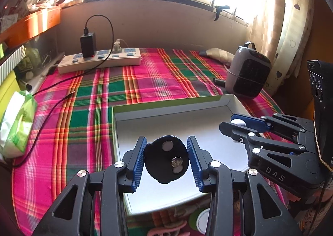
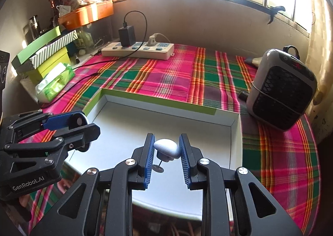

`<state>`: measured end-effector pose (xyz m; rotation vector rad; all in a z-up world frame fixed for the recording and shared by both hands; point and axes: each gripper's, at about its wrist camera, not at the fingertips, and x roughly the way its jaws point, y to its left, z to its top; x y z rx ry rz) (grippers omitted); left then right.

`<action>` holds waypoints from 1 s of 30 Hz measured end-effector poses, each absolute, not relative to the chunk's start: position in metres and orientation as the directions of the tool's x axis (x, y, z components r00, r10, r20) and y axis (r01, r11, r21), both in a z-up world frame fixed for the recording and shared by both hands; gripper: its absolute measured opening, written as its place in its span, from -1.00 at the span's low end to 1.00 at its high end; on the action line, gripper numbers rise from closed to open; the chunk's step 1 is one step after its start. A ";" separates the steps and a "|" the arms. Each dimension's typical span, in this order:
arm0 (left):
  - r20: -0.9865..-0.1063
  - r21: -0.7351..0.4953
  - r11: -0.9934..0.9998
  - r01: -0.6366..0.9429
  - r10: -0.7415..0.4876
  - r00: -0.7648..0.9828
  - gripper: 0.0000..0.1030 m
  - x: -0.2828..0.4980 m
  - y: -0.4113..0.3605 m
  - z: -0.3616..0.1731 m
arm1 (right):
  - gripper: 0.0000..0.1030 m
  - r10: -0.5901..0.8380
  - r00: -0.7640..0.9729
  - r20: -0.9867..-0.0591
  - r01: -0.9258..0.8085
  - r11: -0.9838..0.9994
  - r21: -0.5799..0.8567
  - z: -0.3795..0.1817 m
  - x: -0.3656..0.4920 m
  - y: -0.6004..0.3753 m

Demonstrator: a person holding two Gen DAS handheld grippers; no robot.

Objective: Organize objects
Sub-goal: 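Carry the knob over the white box with the right tool while the left tool carries the ball there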

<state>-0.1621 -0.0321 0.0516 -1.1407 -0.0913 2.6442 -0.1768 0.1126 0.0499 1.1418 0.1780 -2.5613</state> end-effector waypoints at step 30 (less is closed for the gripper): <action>-0.784 -0.110 -0.976 -0.190 0.203 -0.587 -0.26 -0.227 -0.019 0.018 | -0.50 -0.159 -0.554 -0.817 0.309 -0.951 -0.025 0.014 -0.240 0.104</action>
